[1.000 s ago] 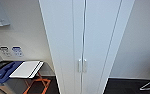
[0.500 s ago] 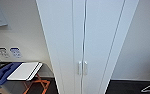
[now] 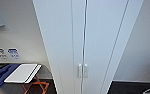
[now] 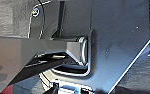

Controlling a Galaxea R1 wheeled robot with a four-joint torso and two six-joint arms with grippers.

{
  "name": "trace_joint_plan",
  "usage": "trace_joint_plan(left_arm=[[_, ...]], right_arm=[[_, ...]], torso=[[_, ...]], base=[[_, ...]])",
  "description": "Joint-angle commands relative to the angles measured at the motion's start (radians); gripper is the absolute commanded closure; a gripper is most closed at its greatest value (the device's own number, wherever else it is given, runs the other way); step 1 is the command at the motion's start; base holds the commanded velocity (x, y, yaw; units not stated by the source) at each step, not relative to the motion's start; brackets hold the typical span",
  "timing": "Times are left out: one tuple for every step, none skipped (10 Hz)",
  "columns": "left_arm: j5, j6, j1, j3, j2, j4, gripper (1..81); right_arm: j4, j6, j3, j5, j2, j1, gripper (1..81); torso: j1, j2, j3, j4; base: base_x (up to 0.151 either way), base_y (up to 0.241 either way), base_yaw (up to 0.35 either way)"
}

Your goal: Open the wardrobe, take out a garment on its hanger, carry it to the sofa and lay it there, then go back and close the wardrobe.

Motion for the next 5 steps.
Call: trace_joint_plan(left_arm=[[0.054, -0.001, -0.021, 0.012, 0.001, -0.007, 1.0], [0.054, -0.001, -0.022, 0.011, 0.002, -0.007, 1.0], [0.055, 0.001, -0.022, 0.009, 0.004, -0.005, 1.0], [0.055, -0.001, -0.021, 0.008, 0.004, -0.005, 1.0], [0.055, -0.001, -0.021, 0.008, 0.005, -0.005, 1.0]], right_arm=[[0.009, -0.001, 0.001, -0.065, 0.000, 0.022, 1.0], [0.009, -0.001, 0.001, -0.065, 0.002, 0.022, 1.0], [0.008, -0.001, 0.001, -0.065, 0.003, 0.024, 1.0], [0.006, -0.001, -0.002, -0.065, 0.006, 0.024, 1.0], [0.006, -0.001, -0.008, -0.065, 0.009, 0.025, 1.0]], torso=[[0.000, 0.000, 0.000, 0.000], [0.000, 0.000, 0.000, 0.000], [0.000, 0.000, 0.000, 0.000], [0.000, 0.000, 0.000, 0.000], [0.000, 0.000, 0.000, 0.000]], base=[[0.090, 0.000, 0.000], [0.090, 0.000, 0.000], [0.090, 0.000, 0.000], [0.090, 0.000, 0.000], [0.090, 0.000, 0.000]])
